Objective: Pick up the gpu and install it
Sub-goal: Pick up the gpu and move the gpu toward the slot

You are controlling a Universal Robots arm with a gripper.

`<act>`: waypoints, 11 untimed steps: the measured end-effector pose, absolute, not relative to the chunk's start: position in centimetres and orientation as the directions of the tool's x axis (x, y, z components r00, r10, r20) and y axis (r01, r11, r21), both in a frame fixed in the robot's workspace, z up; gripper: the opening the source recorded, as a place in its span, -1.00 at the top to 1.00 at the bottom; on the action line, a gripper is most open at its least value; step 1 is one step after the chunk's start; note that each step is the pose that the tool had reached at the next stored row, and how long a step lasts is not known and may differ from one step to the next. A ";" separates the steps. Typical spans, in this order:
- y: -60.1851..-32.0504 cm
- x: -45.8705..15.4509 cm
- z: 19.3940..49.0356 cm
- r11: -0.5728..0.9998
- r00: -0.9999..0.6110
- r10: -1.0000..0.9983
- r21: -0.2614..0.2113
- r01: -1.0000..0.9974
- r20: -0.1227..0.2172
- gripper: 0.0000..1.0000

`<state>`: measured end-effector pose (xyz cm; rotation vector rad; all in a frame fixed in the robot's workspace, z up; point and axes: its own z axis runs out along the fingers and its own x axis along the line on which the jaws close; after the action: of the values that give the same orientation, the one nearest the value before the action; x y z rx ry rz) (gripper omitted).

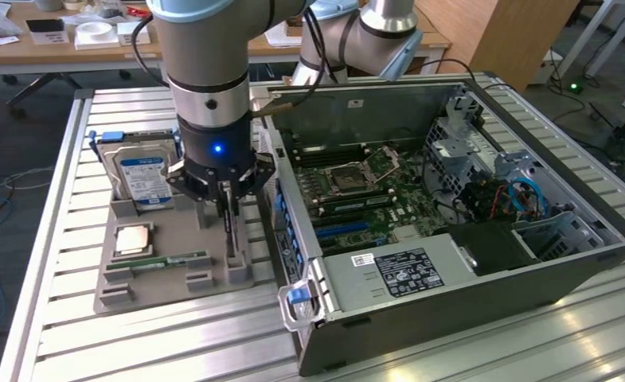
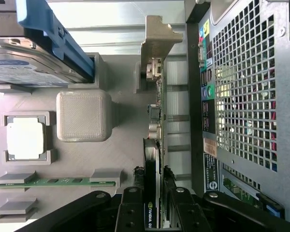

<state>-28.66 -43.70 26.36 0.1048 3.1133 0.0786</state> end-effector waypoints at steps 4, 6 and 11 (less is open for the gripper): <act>-43.7 -28.7 26.4 0.996 -0.997 0.068 0.051 0.067 -0.024 0.47; -43.7 -28.7 26.4 0.996 -0.997 0.068 0.051 0.067 -0.024 0.47; -43.7 -28.7 26.4 0.996 -0.997 0.068 0.051 0.067 -0.024 0.48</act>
<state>-28.66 -43.70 26.37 0.1048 3.1134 0.0785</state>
